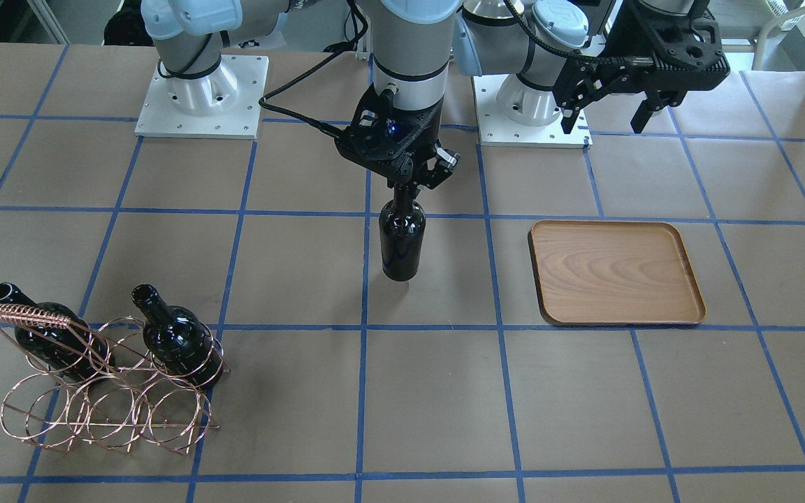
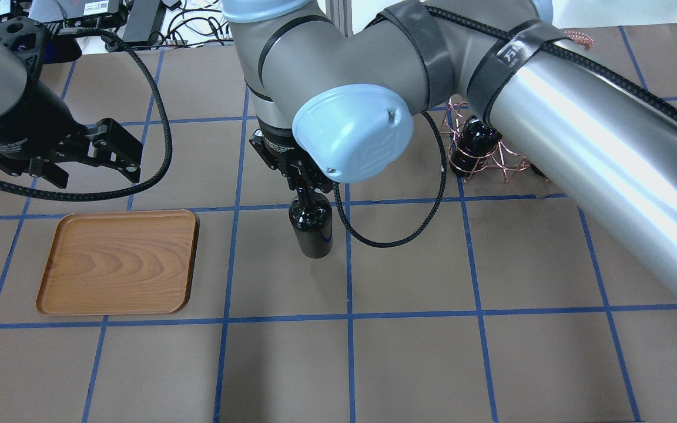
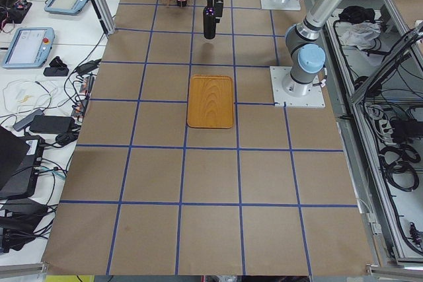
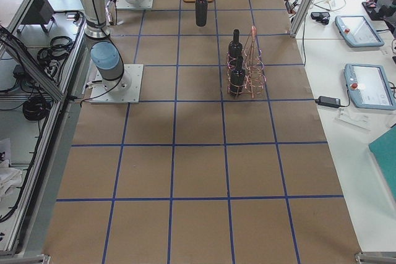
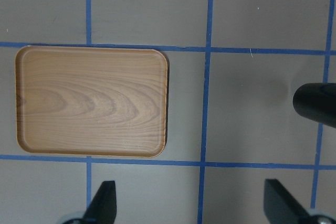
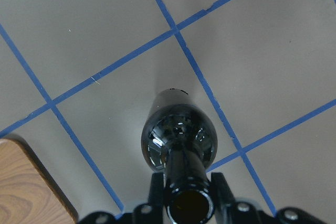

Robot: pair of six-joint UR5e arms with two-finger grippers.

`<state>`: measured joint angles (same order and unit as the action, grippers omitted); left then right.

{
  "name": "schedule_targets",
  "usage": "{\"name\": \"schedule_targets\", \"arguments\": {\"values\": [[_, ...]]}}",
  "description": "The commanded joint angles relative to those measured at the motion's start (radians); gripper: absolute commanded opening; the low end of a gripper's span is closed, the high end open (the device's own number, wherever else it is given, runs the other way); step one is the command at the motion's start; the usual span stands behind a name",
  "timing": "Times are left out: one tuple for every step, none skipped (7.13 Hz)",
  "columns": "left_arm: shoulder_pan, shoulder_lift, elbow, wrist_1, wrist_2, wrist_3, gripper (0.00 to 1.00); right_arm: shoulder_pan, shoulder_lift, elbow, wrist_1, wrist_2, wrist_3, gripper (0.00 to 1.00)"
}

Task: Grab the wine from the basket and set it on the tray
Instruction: 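Lift the bottle out of the rack and set it upright on the table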

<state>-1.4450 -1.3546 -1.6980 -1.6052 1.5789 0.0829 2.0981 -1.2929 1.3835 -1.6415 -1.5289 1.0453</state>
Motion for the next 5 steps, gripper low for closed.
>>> {"name": "schedule_targets", "arguments": {"values": [[0.000, 0.000, 0.000, -0.004, 0.003, 0.000, 1.00, 0.005, 0.003, 0.015, -0.013, -0.002, 0.015, 0.76], [0.000, 0.000, 0.000, -0.005, 0.001, 0.000, 1.00, 0.014, 0.003, 0.019, -0.027, -0.005, 0.013, 0.89], [0.000, 0.000, 0.000, -0.005, 0.000, -0.002, 1.00, 0.020, 0.003, 0.017, -0.034, -0.017, -0.007, 0.95], [0.000, 0.000, 0.000, -0.007, 0.000, -0.003, 1.00, 0.010, -0.005, 0.009, -0.043, -0.054, -0.080, 0.98], [-0.005, 0.002, 0.000, -0.022, 0.000, -0.002, 1.00, -0.015, -0.020, 0.000, -0.044, -0.060, -0.147, 1.00]]}}
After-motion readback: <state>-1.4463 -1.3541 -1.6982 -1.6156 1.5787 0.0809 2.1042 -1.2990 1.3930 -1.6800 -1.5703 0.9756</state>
